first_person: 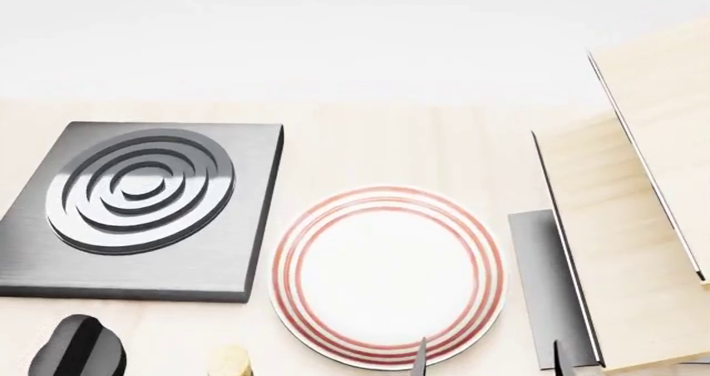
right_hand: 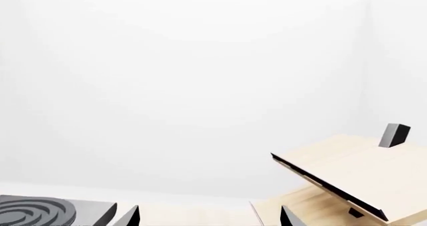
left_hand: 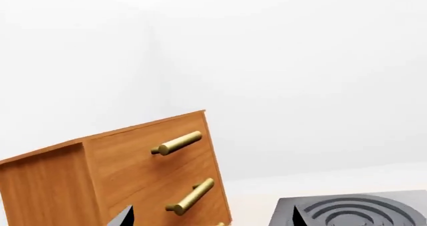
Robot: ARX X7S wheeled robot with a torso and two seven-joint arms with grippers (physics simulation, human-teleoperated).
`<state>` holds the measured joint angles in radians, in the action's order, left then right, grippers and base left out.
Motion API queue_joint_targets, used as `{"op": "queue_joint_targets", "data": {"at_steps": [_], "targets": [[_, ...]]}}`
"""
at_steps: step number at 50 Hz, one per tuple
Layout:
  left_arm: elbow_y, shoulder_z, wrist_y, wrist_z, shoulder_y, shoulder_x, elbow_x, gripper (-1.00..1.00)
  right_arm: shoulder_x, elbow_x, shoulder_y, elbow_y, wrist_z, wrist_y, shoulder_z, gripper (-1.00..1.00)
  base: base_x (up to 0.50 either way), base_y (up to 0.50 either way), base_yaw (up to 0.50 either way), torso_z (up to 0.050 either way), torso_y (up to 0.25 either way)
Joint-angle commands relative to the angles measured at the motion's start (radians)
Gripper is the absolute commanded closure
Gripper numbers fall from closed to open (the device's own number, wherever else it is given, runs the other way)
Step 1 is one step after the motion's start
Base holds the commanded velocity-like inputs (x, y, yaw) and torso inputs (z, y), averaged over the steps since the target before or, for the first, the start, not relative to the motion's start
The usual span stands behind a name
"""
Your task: Pick up the akita bowl and put it on the plate.
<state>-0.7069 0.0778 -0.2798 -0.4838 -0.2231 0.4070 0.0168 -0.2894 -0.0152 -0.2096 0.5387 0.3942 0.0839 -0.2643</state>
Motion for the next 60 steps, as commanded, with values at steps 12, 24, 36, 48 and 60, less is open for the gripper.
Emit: {"op": "queue_joint_targets", "data": {"at_steps": [12, 24, 36, 48, 60], "targets": [[-0.024, 0.064, -0.073, -0.025, -0.011, 0.025, -0.011, -1.0, -0.002, -0.009, 0.011, -0.016, 0.01, -0.002, -0.017, -1.0, 0.0, 0.0, 0.0, 0.0, 0.0], [-0.009, 0.123, -0.083, -0.017, -0.019, 0.027, 0.041, -1.0, -0.006, -0.013, 0.014, -0.017, 0.017, -0.005, -0.029, -1.0, 0.0, 0.0, 0.0, 0.0, 0.0], [0.003, 0.143, -0.112, -0.011, -0.004, 0.026, 0.076, -1.0, -0.012, -0.012, 0.017, -0.023, 0.023, -0.001, -0.035, -1.0, 0.0, 0.0, 0.0, 0.0, 0.0], [-0.009, 0.119, -0.25, 0.039, 0.014, 0.06, 0.133, -1.0, -0.015, -0.012, 0.023, -0.032, 0.029, -0.004, -0.042, -1.0, 0.0, 0.0, 0.0, 0.0, 0.0], [-0.007, 0.161, -0.322, 0.064, 0.031, 0.054, 0.215, -1.0, -0.018, -0.011, 0.032, -0.034, 0.035, -0.015, -0.044, -1.0, 0.0, 0.0, 0.0, 0.0, 0.0]]}}
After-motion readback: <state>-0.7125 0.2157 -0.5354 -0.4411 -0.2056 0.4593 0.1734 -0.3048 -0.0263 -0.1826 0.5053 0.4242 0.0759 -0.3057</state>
